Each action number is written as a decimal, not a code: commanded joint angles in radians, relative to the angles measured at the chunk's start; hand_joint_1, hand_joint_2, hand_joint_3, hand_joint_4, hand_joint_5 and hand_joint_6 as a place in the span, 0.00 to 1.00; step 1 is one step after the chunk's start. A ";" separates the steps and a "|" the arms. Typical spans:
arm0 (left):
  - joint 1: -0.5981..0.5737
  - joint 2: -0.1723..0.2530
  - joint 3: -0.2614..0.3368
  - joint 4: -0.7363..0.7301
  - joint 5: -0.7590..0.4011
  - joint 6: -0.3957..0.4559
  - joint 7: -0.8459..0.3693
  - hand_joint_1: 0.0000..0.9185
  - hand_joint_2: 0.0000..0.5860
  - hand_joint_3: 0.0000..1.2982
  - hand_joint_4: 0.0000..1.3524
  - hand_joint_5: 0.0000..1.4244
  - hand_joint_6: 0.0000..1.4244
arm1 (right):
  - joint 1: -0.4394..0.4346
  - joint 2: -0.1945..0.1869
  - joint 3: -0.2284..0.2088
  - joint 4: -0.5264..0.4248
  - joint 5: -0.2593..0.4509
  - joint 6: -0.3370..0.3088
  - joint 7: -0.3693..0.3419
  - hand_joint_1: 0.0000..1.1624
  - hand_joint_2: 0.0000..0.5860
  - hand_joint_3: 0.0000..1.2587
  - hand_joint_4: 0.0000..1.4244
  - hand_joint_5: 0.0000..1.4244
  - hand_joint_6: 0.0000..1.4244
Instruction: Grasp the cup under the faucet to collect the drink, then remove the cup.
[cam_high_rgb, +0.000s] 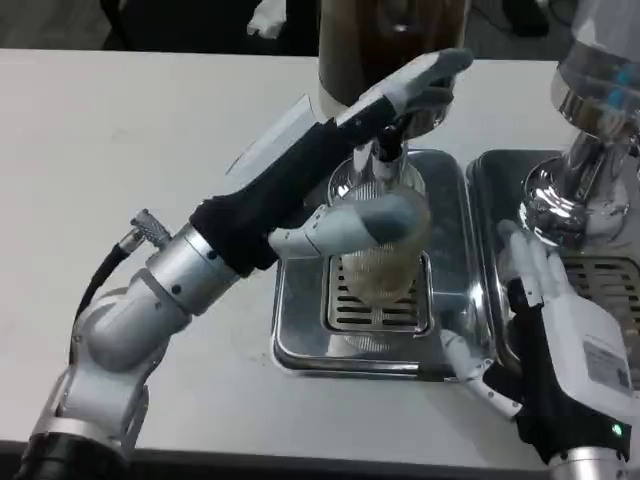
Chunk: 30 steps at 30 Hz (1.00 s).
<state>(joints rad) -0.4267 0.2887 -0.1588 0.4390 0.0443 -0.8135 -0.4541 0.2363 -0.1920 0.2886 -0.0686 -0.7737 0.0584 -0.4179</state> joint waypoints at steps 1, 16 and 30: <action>0.028 0.009 -0.035 -0.019 0.075 -0.047 0.010 0.00 0.12 0.06 0.00 0.09 0.04 | -0.013 -0.003 -0.008 0.007 0.019 -0.012 0.013 0.33 0.66 0.00 0.00 0.00 0.08; 0.053 0.021 -0.055 -0.025 0.112 -0.053 0.057 0.00 0.13 0.07 0.00 0.09 0.05 | -0.043 -0.012 -0.032 0.043 0.136 -0.085 0.049 0.33 0.67 0.00 0.00 0.00 0.08; 0.044 0.024 -0.050 -0.024 0.101 -0.046 0.070 0.00 0.13 0.08 0.00 0.09 0.05 | -0.171 0.011 -0.108 0.174 0.433 -0.216 0.245 0.49 0.41 0.00 0.00 0.00 0.00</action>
<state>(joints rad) -0.3936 0.3037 -0.1912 0.4145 0.1286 -0.8602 -0.3673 0.0983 -0.1893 0.1972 0.0778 -0.3621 -0.1485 -0.1896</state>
